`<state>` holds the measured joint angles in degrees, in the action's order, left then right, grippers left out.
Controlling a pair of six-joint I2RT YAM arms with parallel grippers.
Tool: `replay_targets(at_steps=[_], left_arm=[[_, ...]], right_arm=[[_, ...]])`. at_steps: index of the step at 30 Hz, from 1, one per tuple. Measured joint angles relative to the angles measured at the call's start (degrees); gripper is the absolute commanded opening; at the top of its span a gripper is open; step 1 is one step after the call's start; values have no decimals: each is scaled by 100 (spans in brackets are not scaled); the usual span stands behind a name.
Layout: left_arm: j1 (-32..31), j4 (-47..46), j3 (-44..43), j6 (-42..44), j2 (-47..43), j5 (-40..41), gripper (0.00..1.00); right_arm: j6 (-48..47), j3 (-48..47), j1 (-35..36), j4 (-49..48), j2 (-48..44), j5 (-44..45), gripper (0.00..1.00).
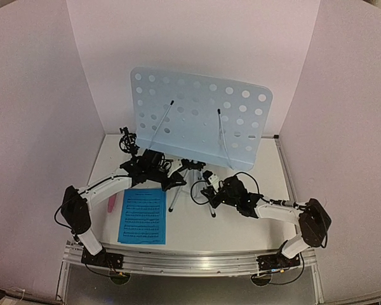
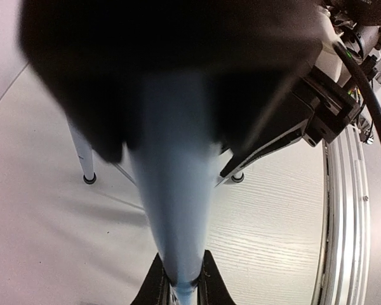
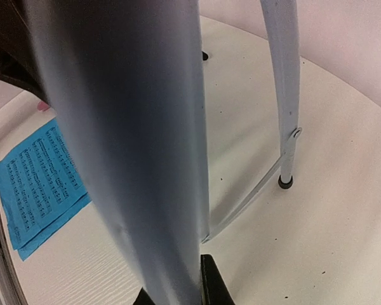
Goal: Set up the instrument practice props
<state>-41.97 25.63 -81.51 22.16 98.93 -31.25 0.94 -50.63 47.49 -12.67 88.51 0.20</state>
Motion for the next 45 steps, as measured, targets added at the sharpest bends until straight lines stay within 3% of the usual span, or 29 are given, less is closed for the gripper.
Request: replay_targets(at_steps=[3, 7, 14, 17, 21, 26, 36, 45], left_arm=[[4, -257, 178, -15, -51, -23, 26], [-2, -895, 611, 35, -82, -8, 36], [-5, -1930, 1064, -54, -77, 35, 39], [-22, -2327, 1229, -124, -61, 62, 36], [-52, -2931, 1524, -334, -61, 105, 24], [-81, -3394, 2060, -695, -47, 246, 0], [-88, -3645, 2251, -797, -97, 280, 0], [-99, -2867, 2158, -350, -248, -35, 0]], right_arm=[[-44, 12, 6, -25, 4, 20, 0], [-72, 20, 6, -53, 11, 31, 0], [-177, 31, 6, -78, 11, 47, 0], [-193, 42, 6, -93, 11, 49, 0], [-197, 46, 6, -100, 11, 40, 0], [-200, 49, 4, -113, 11, 43, 0], [-280, 256, 19, -175, -167, 190, 0], [-523, 358, 48, 752, -710, 49, 0]])
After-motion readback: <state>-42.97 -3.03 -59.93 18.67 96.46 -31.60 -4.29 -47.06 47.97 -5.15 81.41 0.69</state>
